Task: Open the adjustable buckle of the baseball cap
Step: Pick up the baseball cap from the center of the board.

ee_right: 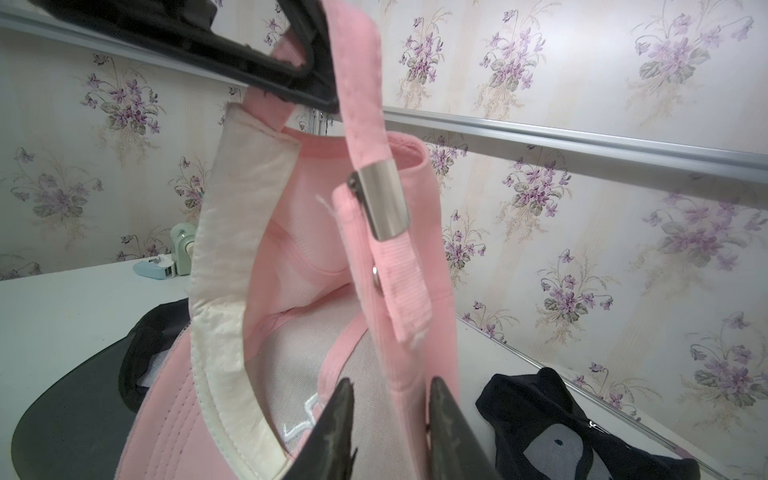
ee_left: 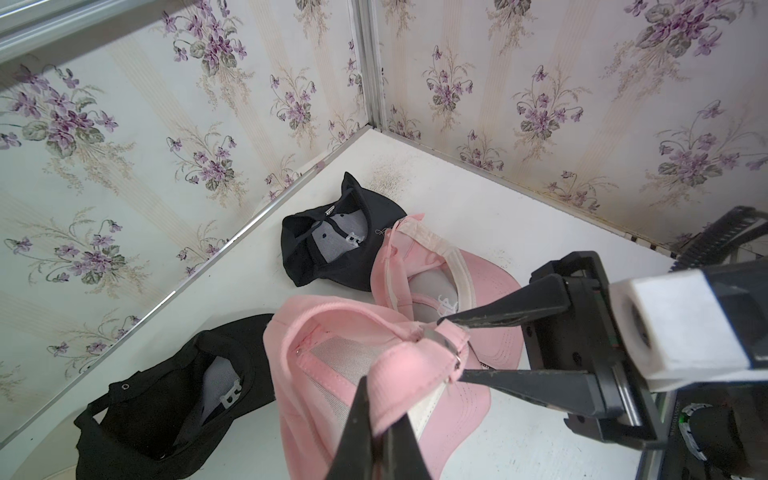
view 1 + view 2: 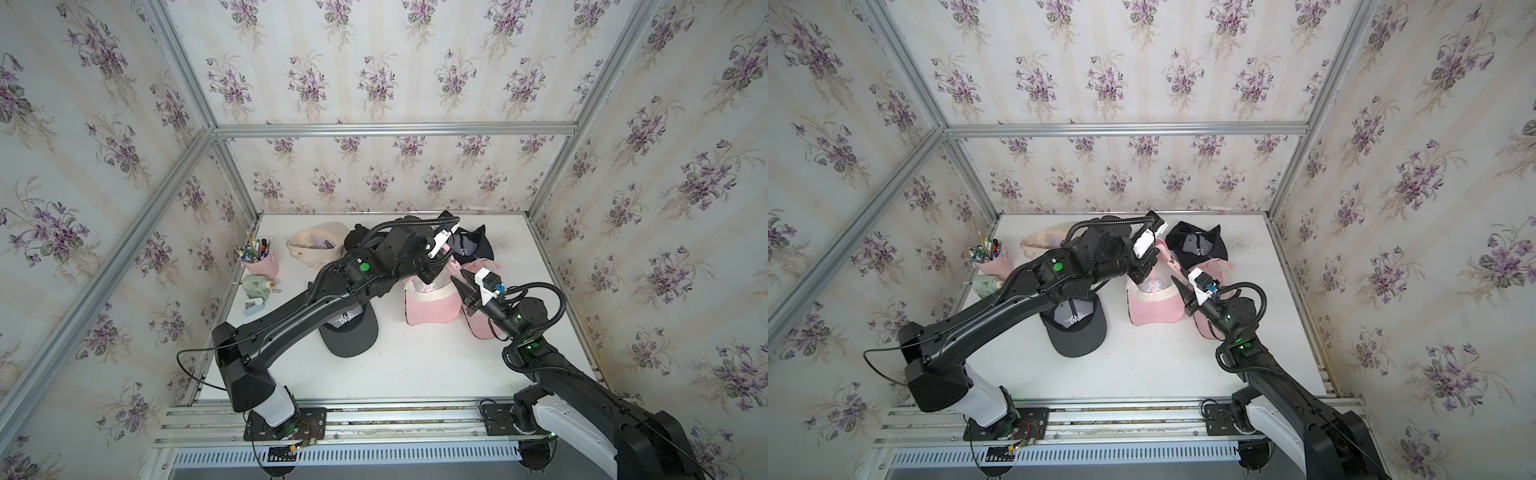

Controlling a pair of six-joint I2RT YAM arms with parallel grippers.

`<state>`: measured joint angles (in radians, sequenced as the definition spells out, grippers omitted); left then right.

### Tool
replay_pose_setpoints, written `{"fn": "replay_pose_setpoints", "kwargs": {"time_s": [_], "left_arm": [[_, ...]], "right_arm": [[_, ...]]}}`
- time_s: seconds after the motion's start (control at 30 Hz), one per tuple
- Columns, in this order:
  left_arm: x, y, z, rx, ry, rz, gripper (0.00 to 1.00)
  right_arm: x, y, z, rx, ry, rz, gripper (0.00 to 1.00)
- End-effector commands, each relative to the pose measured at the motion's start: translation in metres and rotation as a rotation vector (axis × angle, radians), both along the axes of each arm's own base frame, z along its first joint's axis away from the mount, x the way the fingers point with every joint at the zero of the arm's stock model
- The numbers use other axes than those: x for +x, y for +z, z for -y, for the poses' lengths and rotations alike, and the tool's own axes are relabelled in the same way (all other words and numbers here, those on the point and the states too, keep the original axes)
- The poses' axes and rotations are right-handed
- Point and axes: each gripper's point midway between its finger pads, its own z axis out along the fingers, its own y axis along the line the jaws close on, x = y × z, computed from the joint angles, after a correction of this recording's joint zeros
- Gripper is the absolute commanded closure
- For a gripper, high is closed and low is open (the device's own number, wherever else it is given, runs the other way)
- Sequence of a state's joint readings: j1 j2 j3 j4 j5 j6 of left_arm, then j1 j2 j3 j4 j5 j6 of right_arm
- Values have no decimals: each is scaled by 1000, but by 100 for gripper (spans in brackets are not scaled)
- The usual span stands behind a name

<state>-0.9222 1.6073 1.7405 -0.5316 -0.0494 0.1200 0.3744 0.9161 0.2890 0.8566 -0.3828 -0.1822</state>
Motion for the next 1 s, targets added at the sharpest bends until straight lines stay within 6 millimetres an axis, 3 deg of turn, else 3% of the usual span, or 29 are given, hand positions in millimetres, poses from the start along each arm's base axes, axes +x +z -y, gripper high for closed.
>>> {"fn": "replay_pose_setpoints", "kwargs": {"time_s": [0.0, 0.17, 0.23, 0.3, 0.4, 0.73, 0.97], "left_arm": [[-4, 11, 7, -21, -40, 26, 100], [-7, 9, 8, -7, -51, 29, 100], [-7, 8, 8, -5, -50, 29, 100], [-7, 7, 8, -1, -52, 30, 100], [-8, 6, 8, 1, -50, 31, 100], [-10, -7, 3, 21, -40, 16, 100], [-14, -15, 6, 29, -69, -7, 77]], "right_arm": [[0, 15, 1, 35, -4, 40, 67], [-1, 19, 0, 47, 2, 46, 68], [0, 19, -2, 41, 12, 38, 75], [0, 17, -4, 35, 22, 23, 88], [-2, 17, -4, 44, 31, 19, 97], [-4, 36, 5, 76, -21, 33, 100], [10, 40, 15, 74, -117, -49, 100]]}}
